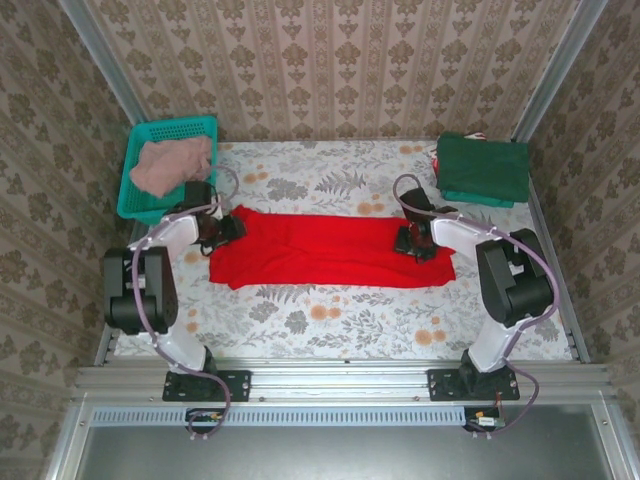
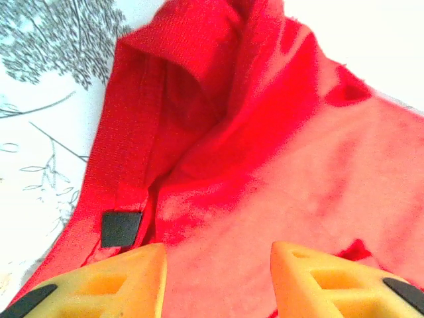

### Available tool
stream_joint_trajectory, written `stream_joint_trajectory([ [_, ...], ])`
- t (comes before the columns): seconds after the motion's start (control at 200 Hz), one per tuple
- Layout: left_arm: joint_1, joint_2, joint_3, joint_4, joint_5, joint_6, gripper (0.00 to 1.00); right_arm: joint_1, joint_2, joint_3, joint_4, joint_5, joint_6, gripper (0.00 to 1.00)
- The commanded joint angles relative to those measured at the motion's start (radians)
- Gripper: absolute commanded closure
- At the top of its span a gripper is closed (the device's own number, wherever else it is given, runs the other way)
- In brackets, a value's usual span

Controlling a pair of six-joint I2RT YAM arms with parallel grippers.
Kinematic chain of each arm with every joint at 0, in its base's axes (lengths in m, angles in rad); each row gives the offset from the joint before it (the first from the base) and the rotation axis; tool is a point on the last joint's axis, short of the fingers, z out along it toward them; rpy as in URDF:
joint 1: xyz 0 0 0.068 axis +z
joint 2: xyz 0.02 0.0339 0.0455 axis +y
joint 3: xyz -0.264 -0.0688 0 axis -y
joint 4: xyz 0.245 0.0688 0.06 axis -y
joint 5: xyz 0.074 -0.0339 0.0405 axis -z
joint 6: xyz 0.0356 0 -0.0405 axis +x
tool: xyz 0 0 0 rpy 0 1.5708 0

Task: Fold and stack the t-shirts

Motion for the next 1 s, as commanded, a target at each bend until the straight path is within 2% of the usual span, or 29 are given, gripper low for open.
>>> stream_joint_trajectory([
  [0.0,-0.001,-0.064,0.004,-0.059,-0.042,0.035,0.53,-0.001,-0.075,0.028,-0.085,0.098,-0.012,0.50],
  [0.12,-0.023,-0.025,0.056,-0.073,-0.059,0.047,0.52,0.002,-0.089,0.032,-0.055,0.056,-0.026,0.46],
  [0.315,-0.087,0.134,0.192,-0.102,-0.095,0.066,0.49,0.002,-0.017,0.066,-0.013,0.022,-0.030,0.46],
  [0.48,-0.111,0.235,0.292,-0.106,-0.134,0.095,0.47,0.002,0.050,0.099,-0.016,0.040,-0.040,0.46],
  [0.555,-0.111,0.300,0.360,-0.171,-0.161,0.108,0.58,0.003,0.080,0.122,-0.027,0.044,-0.043,0.46],
  [0.63,-0.108,0.327,0.390,-0.199,-0.178,0.117,0.82,0.001,0.099,0.133,-0.033,0.054,-0.047,0.46],
  [0.655,-0.105,0.325,0.389,-0.197,-0.180,0.118,0.86,0.001,0.103,0.135,-0.035,0.055,-0.046,0.46],
  [0.79,-0.100,0.301,0.401,-0.206,-0.177,0.120,1.00,-0.003,0.116,0.134,-0.033,0.054,-0.049,0.45],
  [0.995,-0.095,0.230,0.440,-0.248,-0.206,0.114,1.00,-0.010,0.104,0.127,-0.033,0.060,-0.054,0.45],
])
